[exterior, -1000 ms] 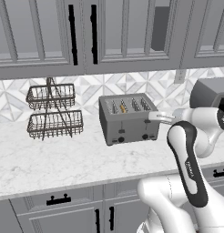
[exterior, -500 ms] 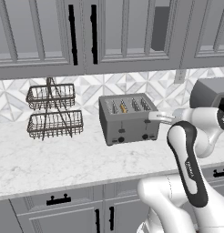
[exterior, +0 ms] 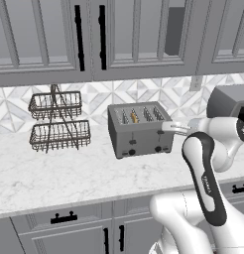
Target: Start the toaster. Once the lever pops up, take the bread to the plate on the dining counter.
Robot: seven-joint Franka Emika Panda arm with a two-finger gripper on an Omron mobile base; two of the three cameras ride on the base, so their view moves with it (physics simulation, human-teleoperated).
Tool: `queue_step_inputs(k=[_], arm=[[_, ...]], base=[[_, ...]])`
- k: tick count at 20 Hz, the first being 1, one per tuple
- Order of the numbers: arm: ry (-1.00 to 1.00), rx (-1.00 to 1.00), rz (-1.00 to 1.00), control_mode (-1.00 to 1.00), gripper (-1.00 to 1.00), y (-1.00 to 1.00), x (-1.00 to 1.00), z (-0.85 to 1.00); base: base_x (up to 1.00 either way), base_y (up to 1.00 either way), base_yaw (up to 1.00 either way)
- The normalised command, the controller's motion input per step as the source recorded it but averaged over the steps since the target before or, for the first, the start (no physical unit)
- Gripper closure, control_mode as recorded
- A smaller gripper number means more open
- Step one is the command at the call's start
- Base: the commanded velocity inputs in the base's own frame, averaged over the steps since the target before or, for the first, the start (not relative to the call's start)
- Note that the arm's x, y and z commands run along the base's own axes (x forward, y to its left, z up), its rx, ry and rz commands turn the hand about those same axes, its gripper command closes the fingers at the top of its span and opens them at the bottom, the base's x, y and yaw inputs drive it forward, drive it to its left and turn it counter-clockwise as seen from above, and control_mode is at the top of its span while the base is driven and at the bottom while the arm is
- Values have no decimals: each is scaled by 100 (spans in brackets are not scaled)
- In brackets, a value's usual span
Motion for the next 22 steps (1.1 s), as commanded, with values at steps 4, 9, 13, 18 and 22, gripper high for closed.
queue_step_inputs(k=[4, 9, 13, 18, 22], arm=[[0, 0, 0, -100, -100, 0, 0, 0], [0, 0, 0, -100, -100, 0, 0, 0], [0, 0, 0, -100, -100, 0, 0, 0], [0, 0, 0, -100, -100, 0, 0, 0], [0, 0, 0, -100, -100, 0, 0, 0]], base=[[0, 0, 0], [0, 0, 0], [0, 0, 0], [0, 0, 0], [0, 0, 0]])
